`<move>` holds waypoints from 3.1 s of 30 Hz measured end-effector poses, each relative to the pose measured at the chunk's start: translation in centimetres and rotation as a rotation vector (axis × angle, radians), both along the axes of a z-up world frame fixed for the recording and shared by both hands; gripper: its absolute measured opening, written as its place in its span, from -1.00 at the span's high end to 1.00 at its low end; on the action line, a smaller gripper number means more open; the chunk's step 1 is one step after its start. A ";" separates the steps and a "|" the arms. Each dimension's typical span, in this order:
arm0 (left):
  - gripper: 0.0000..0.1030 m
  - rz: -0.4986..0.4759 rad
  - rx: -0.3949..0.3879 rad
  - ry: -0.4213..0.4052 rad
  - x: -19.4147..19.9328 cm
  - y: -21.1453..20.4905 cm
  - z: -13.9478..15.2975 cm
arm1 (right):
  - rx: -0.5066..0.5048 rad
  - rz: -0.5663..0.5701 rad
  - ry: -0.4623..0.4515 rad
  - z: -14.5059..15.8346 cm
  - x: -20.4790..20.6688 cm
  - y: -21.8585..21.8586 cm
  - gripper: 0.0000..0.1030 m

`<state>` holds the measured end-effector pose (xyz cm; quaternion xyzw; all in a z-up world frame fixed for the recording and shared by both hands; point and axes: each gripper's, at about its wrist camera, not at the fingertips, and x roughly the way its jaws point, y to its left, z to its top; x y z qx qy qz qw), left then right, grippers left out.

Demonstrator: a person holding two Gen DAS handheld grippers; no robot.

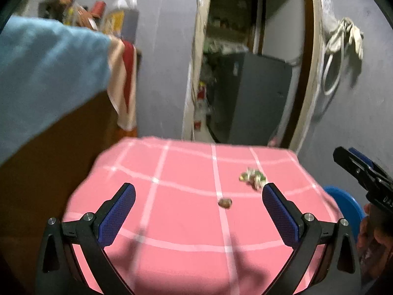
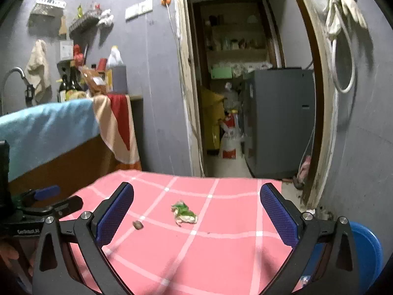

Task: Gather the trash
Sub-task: 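Move both tools back over the table toward the last scraps, then grasp the green-white wrapper with the right tool while the left grasps the brown nut shell, then lift the wrapper and nut shell with both tools over the blue basin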

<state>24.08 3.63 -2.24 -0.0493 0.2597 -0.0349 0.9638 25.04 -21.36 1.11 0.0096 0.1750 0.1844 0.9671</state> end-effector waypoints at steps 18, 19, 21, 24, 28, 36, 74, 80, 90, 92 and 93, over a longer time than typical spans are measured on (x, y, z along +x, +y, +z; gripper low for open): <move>-0.31 -0.087 -0.042 0.308 6.7 -1.4 -4.2 | -0.086 -0.008 0.265 -4.4 4.9 0.9 -0.95; -0.26 -0.096 -0.038 0.318 7.0 -1.6 -4.4 | -0.088 -0.004 0.275 -4.5 5.1 0.9 -0.91; -0.02 -0.112 -0.034 0.341 7.6 -2.0 -4.8 | -0.089 0.004 0.294 -4.8 5.5 1.0 -0.86; 0.15 -0.116 -0.011 0.357 8.1 -2.5 -5.1 | -0.097 0.012 0.316 -5.2 6.2 1.3 -0.80; 0.44 -0.132 0.010 0.365 8.4 -3.0 -5.4 | -0.115 0.031 0.366 -5.9 7.5 1.9 -0.76; 0.69 -0.139 0.005 0.366 8.3 -2.9 -5.5 | -0.170 0.087 0.464 -7.1 10.3 4.2 -0.45; 0.70 -0.139 -0.121 0.201 4.8 -4.3 -0.3 | 0.009 0.099 0.336 -2.8 5.0 0.4 0.70; 0.70 -0.197 -0.152 0.070 2.7 -6.7 3.0 | 0.054 0.037 0.184 0.7 1.2 -2.6 0.70; 0.70 -0.308 -0.196 -0.111 -1.1 -12.6 7.6 | 0.058 -0.092 -0.033 5.6 -4.9 -8.2 0.69; 0.70 -0.326 -0.202 -0.133 -1.6 -13.7 8.1 | 0.057 -0.122 -0.065 6.2 -6.1 -9.5 0.69; 0.70 -0.337 -0.203 -0.146 -1.9 -14.4 8.4 | 0.058 -0.131 -0.072 6.3 -6.4 -10.0 0.69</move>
